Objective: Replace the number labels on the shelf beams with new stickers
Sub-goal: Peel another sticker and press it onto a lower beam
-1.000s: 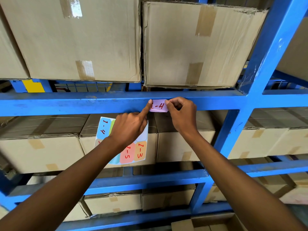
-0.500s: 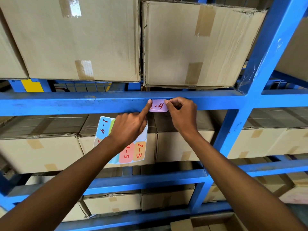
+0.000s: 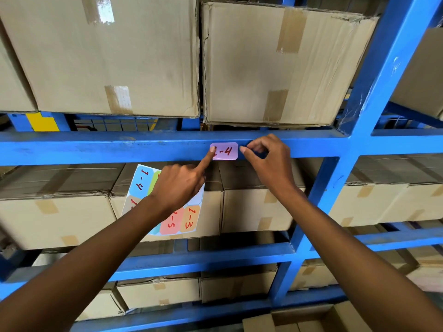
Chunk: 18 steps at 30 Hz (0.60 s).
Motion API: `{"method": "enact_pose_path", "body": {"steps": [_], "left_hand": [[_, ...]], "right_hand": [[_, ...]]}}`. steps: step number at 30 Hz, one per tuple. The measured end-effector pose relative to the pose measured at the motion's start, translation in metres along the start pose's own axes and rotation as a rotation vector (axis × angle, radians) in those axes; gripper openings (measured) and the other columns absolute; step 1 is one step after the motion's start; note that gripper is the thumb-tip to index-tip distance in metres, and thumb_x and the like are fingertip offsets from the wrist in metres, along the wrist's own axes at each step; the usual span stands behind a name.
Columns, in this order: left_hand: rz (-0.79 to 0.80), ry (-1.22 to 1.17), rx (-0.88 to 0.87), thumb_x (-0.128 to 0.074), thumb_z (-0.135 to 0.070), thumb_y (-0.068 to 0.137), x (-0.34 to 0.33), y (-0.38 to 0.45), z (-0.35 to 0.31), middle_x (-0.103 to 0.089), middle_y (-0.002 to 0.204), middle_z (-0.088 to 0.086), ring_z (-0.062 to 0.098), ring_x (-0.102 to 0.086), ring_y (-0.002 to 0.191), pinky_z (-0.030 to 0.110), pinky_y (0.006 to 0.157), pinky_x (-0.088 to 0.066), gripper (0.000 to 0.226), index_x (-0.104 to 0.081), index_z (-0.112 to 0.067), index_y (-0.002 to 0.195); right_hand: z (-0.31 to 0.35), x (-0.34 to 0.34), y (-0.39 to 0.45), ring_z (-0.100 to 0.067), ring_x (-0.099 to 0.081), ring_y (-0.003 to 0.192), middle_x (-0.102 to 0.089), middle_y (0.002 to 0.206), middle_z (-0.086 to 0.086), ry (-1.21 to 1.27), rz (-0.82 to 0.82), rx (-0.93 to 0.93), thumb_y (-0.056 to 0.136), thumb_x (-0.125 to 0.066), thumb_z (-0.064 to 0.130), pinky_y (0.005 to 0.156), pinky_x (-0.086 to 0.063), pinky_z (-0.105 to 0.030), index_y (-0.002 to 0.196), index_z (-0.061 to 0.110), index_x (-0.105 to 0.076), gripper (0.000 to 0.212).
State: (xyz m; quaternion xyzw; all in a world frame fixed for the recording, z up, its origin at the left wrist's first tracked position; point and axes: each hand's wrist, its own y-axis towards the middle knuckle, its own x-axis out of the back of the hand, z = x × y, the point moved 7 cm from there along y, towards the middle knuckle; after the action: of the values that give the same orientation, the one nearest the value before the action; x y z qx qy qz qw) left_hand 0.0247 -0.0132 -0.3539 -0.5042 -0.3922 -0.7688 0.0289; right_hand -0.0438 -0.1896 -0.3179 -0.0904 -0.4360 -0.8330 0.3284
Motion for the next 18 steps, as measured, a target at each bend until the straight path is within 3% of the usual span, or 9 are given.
{"method": "enact_pose_path", "body": {"steps": [4,8,18], "left_hand": [[0.086,-0.001,-0.004,-0.044,-0.027,0.095,-0.013,-0.008,0.002,-0.061,0.064,0.008,0.022,-0.044,0.044,0.027,0.047,-0.035,0.07,0.001,-0.023,0.148],[0.07,0.024,0.017,-0.043,-0.028,0.094,-0.014,-0.012,0.005,-0.063,0.066,0.007,0.019,-0.036,0.043,0.025,0.047,-0.027,0.073,0.009,-0.026,0.146],[0.068,0.001,0.011,-0.046,-0.028,0.094,-0.02,-0.015,0.009,-0.062,0.065,0.006,0.018,-0.04,0.043,0.025,0.046,-0.029,0.082,0.021,-0.031,0.143]], "right_hand": [[0.014,-0.007,0.008,-0.023,-0.05,0.102,-0.057,0.105,-0.008,-0.208,0.056,0.167,0.074,-0.075,0.037,0.084,-0.034,-0.031,0.103,0.014,-0.065,0.038],[0.014,-0.019,0.013,-0.023,-0.047,0.111,-0.056,0.116,-0.005,-0.338,0.17,0.259,0.07,-0.073,0.051,0.084,-0.019,-0.023,0.117,0.018,-0.059,0.059],[0.006,-0.024,0.017,-0.027,-0.051,0.11,-0.058,0.115,-0.009,-0.431,0.119,0.343,0.071,-0.067,0.058,0.089,-0.029,-0.033,0.115,0.016,-0.059,0.061]]}}
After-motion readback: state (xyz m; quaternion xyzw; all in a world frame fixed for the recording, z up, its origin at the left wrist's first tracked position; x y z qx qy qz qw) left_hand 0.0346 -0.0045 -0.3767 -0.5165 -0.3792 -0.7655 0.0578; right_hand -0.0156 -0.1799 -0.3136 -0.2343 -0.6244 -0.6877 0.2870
